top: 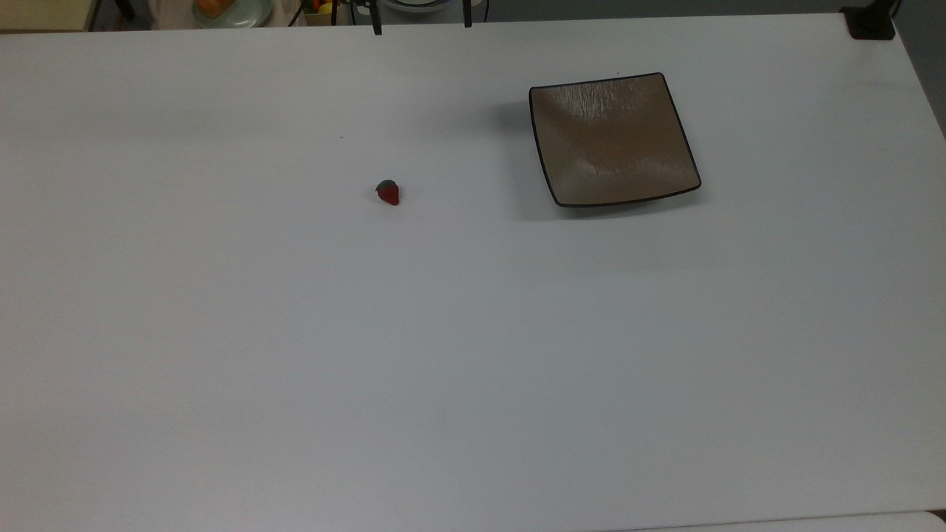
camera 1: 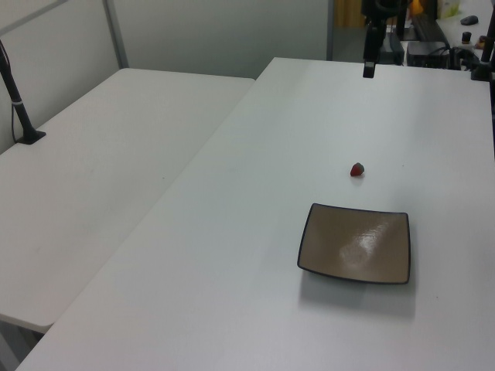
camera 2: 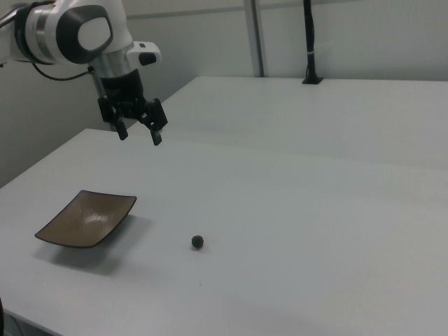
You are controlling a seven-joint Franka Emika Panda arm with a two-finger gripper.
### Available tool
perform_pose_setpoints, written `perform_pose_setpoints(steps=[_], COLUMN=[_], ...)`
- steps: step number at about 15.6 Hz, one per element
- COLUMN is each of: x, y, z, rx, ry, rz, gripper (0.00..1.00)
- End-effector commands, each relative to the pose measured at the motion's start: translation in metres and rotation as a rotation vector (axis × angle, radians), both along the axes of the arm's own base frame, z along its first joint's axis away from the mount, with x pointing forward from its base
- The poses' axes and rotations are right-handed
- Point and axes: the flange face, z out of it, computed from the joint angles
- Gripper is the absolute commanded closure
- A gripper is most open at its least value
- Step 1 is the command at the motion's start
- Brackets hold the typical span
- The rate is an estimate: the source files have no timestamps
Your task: Strawberries on a ceramic plate
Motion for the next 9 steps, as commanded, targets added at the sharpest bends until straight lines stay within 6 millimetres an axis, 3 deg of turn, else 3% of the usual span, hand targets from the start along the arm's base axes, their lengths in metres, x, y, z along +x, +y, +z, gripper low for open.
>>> perform_pose_setpoints(steps=[1,9], x=[0.0012,0.002], y=[-0.0012,-0.0003], z=[0.002,0.001], rx=[0.021,0.021], ry=[-0.008,-0.011], rz=[-0.022,-0.021], gripper=[0.0,0.0])
